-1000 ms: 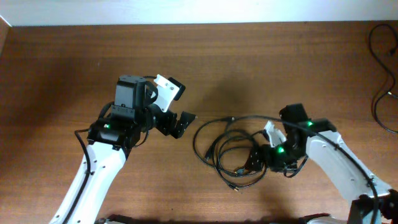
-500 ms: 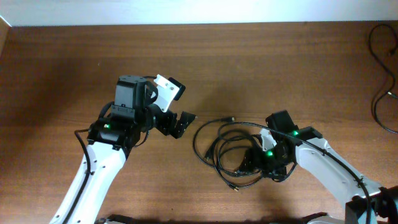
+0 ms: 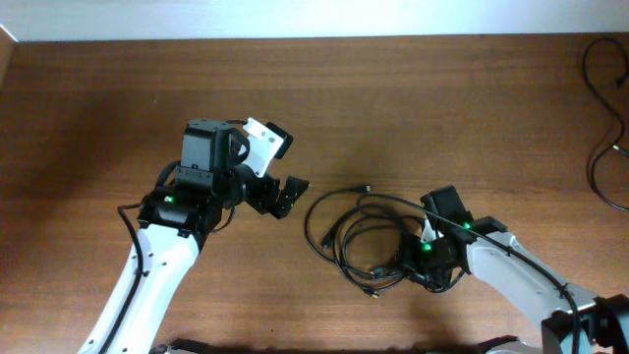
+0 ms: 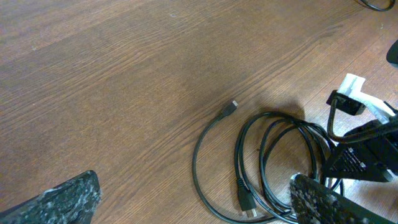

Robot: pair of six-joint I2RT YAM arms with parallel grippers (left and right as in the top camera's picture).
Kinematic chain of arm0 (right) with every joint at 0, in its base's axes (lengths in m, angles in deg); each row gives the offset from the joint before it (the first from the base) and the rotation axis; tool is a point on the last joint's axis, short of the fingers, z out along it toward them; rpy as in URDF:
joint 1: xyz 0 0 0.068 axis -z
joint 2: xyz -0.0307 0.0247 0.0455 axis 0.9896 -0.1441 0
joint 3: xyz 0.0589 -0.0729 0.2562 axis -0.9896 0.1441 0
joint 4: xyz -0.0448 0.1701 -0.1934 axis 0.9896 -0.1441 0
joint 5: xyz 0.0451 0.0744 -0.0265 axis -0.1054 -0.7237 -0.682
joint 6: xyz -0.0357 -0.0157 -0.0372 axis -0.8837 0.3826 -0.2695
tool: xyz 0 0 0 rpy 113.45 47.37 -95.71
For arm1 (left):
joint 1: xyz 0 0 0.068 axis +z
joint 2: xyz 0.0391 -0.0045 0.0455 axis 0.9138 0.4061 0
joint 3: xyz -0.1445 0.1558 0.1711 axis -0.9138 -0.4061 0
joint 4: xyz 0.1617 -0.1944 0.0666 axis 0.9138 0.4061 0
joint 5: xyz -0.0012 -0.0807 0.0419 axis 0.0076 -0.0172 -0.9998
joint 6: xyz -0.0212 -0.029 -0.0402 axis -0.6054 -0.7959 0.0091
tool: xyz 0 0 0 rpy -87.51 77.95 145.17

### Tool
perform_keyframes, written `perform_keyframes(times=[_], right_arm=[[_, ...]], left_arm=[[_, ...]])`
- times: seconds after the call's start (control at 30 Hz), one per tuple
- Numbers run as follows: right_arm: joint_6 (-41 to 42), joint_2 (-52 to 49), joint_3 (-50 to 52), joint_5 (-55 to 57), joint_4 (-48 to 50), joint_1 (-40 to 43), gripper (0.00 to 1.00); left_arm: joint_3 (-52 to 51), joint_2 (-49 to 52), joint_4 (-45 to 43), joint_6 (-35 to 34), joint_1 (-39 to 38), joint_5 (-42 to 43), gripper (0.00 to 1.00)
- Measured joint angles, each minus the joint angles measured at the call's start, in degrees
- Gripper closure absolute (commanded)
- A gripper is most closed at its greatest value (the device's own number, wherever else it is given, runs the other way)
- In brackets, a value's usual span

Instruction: Untangle cables

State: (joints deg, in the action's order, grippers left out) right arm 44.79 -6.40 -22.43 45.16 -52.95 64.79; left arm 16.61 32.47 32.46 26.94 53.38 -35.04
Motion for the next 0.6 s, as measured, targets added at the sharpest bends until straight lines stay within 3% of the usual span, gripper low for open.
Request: perform_keyframes(times=[0.27,0.37,0.6], right_arm=[[0.2,0.0,0.1,0.1,0.7,0.0,0.56],[0.0,0.0,0.1,0.5,0.7,0.0,0.67],[-1.0,0.0,0.0,2.7,-1.9,0.0,0.63]], left_arm=[[0.0,0.0,0.0,0.0,0.0,0.0,0.01],[0.0,0.0,0.0,0.0,0.0,0.0,0.01],[0.0,0.0,0.0,0.0,0.0,0.0,0.01]])
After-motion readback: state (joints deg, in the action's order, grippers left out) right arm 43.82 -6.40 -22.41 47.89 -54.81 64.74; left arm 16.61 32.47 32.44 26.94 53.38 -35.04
